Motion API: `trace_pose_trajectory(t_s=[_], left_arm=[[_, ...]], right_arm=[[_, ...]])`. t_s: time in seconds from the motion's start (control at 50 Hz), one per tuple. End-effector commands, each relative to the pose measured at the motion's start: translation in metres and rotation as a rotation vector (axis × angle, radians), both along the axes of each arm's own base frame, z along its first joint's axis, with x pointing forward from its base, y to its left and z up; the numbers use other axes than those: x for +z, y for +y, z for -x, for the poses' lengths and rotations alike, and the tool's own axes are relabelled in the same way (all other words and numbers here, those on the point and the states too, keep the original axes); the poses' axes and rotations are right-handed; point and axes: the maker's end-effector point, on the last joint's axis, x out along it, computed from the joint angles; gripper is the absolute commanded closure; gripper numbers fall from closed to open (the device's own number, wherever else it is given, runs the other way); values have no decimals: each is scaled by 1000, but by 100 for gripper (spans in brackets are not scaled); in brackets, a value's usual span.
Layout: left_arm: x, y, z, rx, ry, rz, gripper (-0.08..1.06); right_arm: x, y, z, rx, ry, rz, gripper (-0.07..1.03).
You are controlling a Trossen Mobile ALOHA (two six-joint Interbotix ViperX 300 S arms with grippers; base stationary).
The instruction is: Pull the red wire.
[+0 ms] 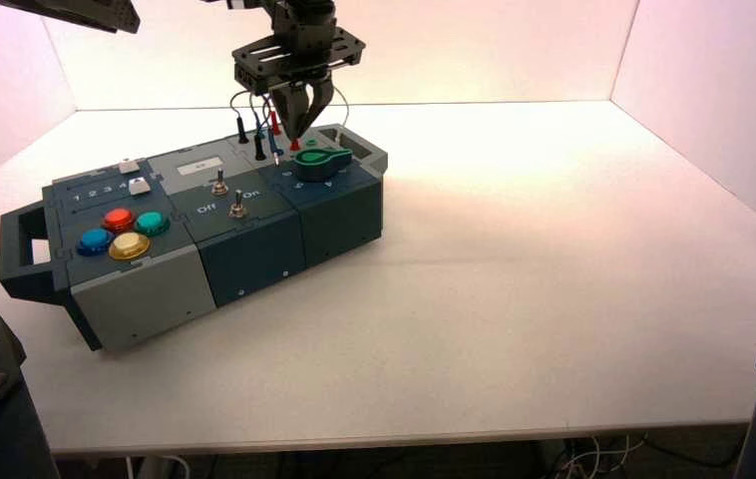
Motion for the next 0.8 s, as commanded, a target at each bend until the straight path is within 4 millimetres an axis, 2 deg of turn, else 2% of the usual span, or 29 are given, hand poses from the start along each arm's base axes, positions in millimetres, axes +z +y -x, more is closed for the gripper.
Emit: trace_pose_trajectory(t_s=[0.02,0.6,0.8], left_arm=[[9,-1,-5,3,-24,5,69],[9,-1,-5,3,-24,5,69],[9,0,-5,3,-23,4,69]], right_arm=[[54,12,-11,11,-89,-78,98],[75,7,-10,18,-120,-80,98],[69,-2,-13,16,-121,-41,98]])
